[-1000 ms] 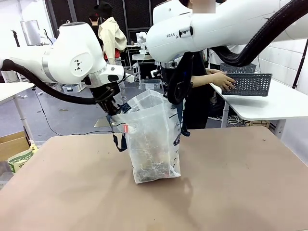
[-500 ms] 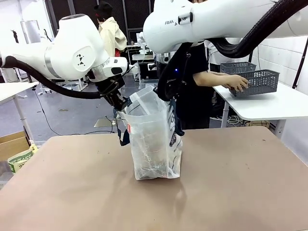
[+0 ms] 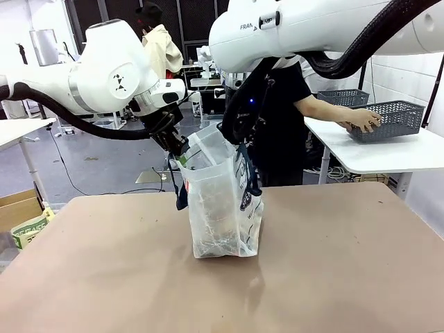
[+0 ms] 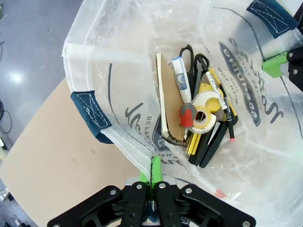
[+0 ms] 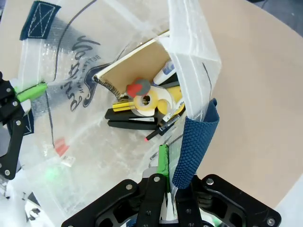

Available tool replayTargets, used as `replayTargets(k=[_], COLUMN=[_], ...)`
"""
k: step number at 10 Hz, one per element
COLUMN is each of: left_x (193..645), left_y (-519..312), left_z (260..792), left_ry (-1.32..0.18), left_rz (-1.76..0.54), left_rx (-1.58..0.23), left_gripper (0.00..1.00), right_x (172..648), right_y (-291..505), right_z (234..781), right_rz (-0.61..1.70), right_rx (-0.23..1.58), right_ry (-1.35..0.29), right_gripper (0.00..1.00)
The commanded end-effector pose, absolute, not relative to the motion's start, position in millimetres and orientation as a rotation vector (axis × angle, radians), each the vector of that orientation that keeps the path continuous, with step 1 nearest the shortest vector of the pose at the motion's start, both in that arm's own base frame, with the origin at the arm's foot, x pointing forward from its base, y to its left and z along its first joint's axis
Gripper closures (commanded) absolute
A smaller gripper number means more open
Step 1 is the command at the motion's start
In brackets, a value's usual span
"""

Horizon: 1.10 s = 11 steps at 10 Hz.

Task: Transfer purchased items from the store into the shopping bag.
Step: Move the Reusable shopping bag to the right side of the table.

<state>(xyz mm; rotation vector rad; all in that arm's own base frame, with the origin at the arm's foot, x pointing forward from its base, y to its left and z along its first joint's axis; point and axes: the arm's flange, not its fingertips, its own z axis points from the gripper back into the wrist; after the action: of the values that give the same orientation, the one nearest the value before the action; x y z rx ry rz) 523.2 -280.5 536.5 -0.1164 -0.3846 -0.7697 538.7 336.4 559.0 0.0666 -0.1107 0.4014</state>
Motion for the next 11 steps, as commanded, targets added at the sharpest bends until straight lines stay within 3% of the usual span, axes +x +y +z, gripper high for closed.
replayTargets(k=[1, 4, 7, 8, 11], left_x=[523, 525, 510, 518, 515], left_y=[-281, -294, -302, -296, -302], left_z=[537, 555, 555, 553, 551], left_ry=[-0.385, -0.367, -0.361, -0.365, -0.358], left_rz=[-0.765, -0.626, -0.682, -0.645, -0.651], left_rx=[-0.124, -0.181, -0.251, -0.179, -0.198], left_gripper=[1.0, 1.0, 1.0, 1.0, 1.0], right_x=[539, 539, 553, 541, 546], right_y=[335, 341, 338, 333, 334], right_z=[560, 562, 563, 555, 554], right_rz=[0.398, 0.132, 0.134, 0.127, 0.123], right_rx=[0.071, 0.145, 0.154, 0.13, 0.133], right_ry=[-0.113, 0.011, 0.026, 0.016, 0.021], right_gripper=[1.0, 1.0, 1.0, 1.0, 1.0])
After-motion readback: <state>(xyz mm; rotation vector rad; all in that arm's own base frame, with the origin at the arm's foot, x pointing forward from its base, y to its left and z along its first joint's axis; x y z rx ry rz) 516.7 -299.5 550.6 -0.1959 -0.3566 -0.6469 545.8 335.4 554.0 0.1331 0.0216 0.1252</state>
